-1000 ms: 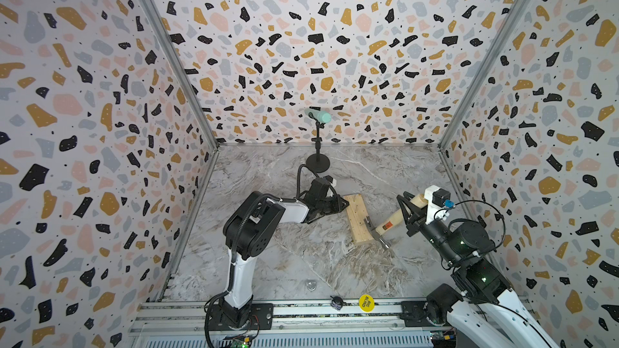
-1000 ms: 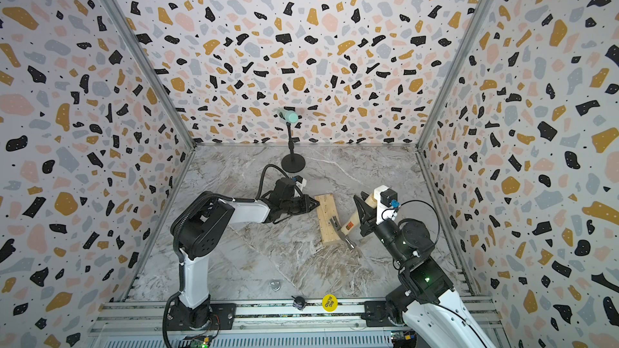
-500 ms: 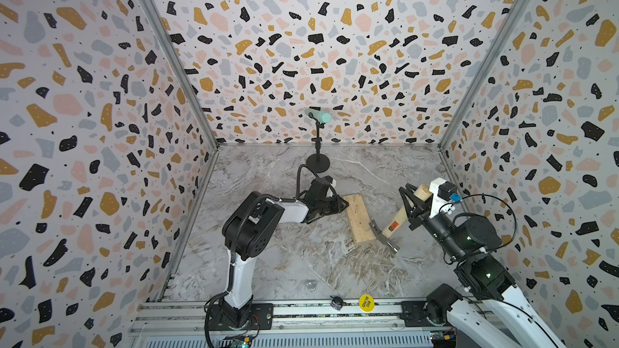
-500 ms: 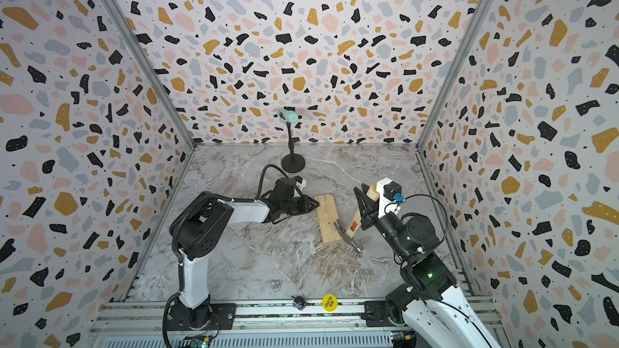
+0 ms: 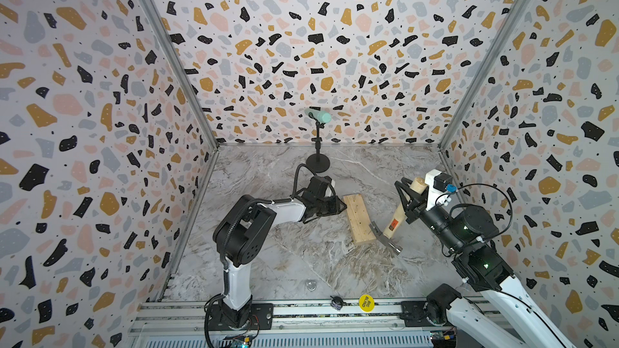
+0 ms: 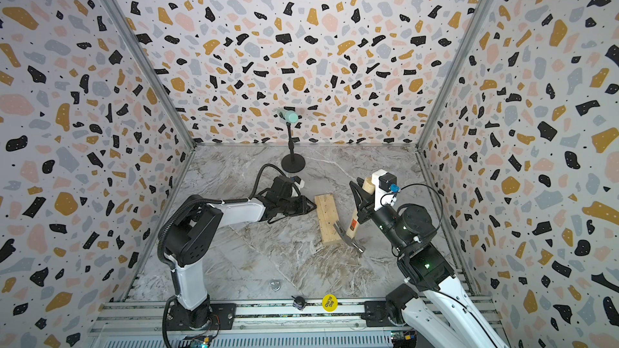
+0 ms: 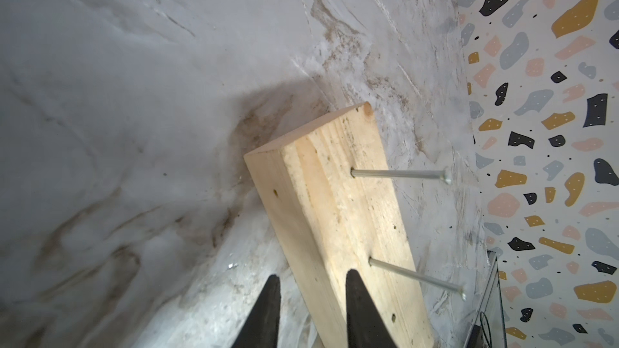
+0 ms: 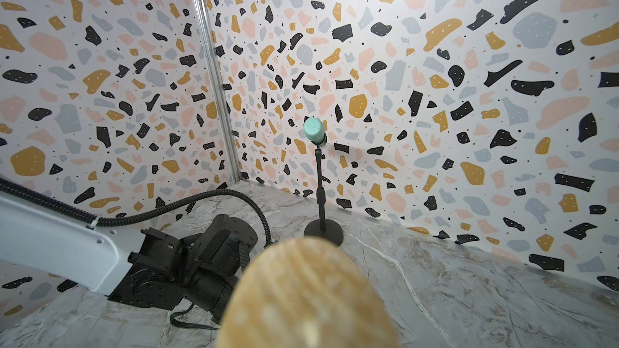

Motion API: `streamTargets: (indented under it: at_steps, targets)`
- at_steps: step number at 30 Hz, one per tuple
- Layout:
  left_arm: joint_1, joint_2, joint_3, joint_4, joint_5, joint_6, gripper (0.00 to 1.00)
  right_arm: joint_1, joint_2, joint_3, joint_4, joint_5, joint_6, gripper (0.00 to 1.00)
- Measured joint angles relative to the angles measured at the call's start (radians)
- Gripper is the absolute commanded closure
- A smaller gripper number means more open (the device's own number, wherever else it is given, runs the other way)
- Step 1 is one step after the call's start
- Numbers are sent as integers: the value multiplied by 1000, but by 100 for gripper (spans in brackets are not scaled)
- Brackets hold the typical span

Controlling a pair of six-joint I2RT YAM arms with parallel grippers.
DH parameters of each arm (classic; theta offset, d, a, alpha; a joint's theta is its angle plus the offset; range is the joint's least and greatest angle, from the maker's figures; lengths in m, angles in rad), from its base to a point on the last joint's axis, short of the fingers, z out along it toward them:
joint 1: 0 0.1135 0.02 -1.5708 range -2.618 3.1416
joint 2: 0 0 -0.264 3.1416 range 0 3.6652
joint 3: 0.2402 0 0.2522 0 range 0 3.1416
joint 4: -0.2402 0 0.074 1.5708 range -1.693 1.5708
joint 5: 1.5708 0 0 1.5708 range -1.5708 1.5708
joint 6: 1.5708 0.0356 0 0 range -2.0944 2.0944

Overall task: Use a claw hammer to pull out a nail
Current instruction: Remove the nail from the mounting plate.

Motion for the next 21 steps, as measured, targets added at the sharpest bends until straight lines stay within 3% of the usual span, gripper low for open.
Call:
streamTargets:
  at_steps: [13, 21]
  targets:
    - [0, -137, 0, -131, -40, 97, 60, -48, 185, 189, -89, -87, 58, 100]
    - [0, -249, -30, -191, -93, 173, 59, -291, 323, 270, -126, -332, 166, 100]
